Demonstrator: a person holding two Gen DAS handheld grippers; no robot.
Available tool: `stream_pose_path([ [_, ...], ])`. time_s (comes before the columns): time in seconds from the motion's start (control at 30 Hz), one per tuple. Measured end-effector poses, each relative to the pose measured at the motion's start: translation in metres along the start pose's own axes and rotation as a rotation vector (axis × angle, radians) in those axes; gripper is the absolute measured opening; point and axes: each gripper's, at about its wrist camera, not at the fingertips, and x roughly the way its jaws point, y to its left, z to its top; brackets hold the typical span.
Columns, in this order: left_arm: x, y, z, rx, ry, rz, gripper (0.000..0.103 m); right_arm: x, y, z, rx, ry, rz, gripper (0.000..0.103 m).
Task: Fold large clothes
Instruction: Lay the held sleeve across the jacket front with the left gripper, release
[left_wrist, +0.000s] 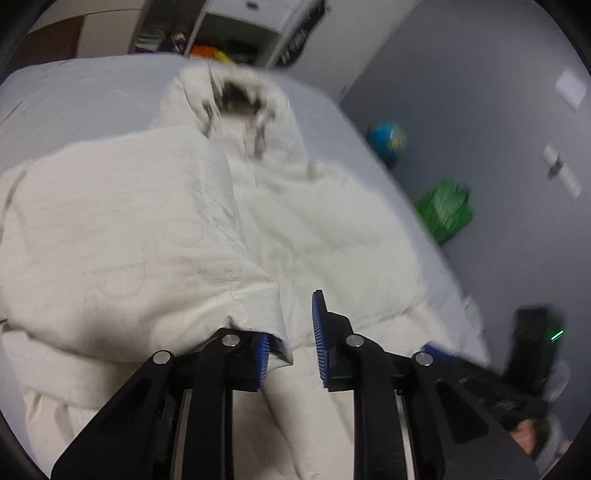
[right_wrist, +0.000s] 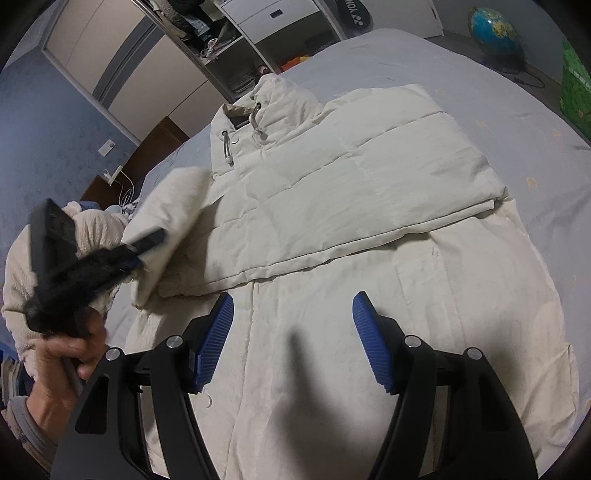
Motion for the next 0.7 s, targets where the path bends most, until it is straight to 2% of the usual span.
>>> stream_pose_path([
  [0.07, 0.032, 0.003, -0.011, 0.035, 0.114, 0.093, 0.023, 0.001, 0.000, 0.000, -0.002, 0.004, -0.003, 0.063],
  [0.13, 0.044, 0.007, -0.019, 0.044, 0.150, 0.138, 0.024, 0.001, 0.001, 0.000, -0.005, 0.007, -0.008, 0.063],
  [0.2, 0.044, 0.009, -0.019, 0.040, 0.151, 0.136, 0.028, 0.001, 0.000, 0.001, -0.002, 0.006, -0.009, 0.063],
  [0.3, 0.030, 0.011, -0.016, 0.007, 0.142, 0.089, 0.051, 0.001, -0.003, 0.002, 0.009, 0.005, -0.009, 0.063],
  [0.33, 0.026, 0.010, -0.016, 0.004, 0.135, 0.086, 0.056, 0.001, -0.003, 0.002, 0.009, 0.006, -0.010, 0.063],
  [0.47, 0.004, 0.011, -0.017, -0.010, 0.123, 0.062, 0.057, 0.001, -0.001, 0.002, -0.003, 0.006, -0.007, 0.063],
  [0.7, -0.031, 0.022, -0.030, -0.082, 0.156, 0.043, 0.057, -0.002, 0.003, 0.000, -0.023, -0.006, -0.009, 0.063],
])
